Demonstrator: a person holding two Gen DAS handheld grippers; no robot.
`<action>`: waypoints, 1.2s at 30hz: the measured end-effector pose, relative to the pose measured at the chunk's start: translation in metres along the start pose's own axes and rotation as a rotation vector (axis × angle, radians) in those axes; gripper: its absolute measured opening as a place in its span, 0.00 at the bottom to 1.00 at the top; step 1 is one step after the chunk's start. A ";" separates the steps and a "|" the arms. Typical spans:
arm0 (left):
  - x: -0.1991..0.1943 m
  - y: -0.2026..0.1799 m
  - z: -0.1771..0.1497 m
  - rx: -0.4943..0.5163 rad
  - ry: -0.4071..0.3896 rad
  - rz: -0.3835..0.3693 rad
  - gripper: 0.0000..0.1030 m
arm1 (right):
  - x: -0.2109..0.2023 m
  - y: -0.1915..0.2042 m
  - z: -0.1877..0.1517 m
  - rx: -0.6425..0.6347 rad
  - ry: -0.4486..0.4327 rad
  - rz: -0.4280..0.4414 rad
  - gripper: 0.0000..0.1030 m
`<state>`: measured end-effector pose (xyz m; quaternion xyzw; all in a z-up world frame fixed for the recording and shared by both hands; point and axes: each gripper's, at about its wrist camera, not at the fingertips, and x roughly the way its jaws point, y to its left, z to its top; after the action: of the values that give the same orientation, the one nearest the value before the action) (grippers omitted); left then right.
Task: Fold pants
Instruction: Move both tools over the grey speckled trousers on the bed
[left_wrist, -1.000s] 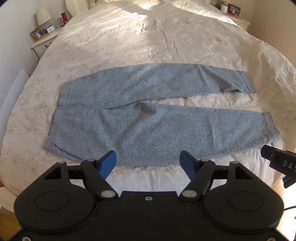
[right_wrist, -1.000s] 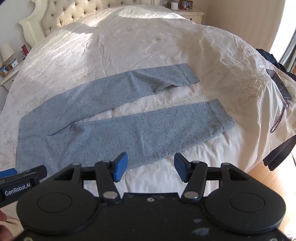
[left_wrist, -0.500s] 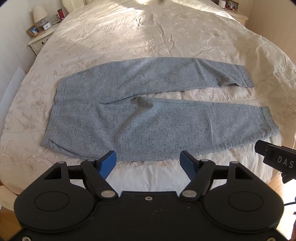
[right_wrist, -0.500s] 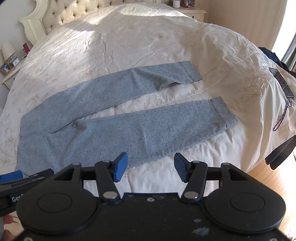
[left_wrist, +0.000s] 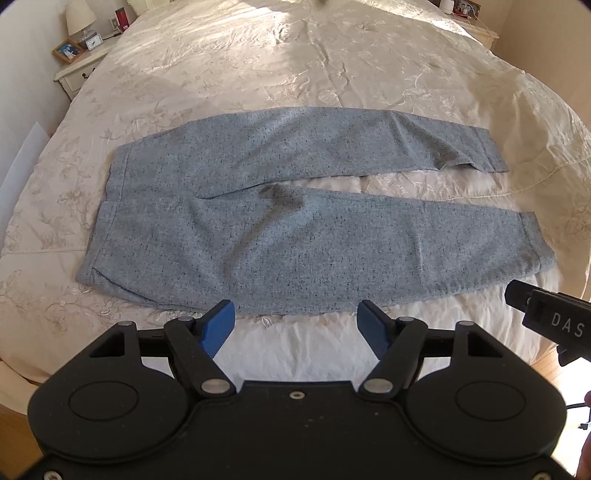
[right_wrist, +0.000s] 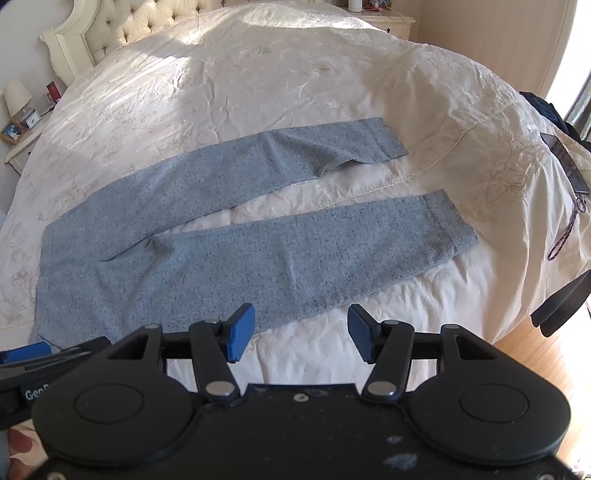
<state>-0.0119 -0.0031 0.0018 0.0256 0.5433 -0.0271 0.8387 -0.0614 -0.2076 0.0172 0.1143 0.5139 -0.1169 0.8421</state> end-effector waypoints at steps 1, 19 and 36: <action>0.000 -0.001 0.000 0.001 -0.001 0.000 0.71 | 0.000 0.000 0.000 0.000 0.000 0.001 0.57; 0.003 0.001 0.001 -0.010 0.011 -0.002 0.71 | 0.002 0.002 0.001 -0.005 0.010 0.006 0.57; 0.006 0.009 0.001 -0.021 0.022 -0.009 0.71 | 0.007 0.009 0.001 -0.027 0.029 0.011 0.57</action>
<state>-0.0076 0.0057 -0.0029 0.0145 0.5527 -0.0246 0.8329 -0.0545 -0.2002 0.0117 0.1074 0.5271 -0.1034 0.8366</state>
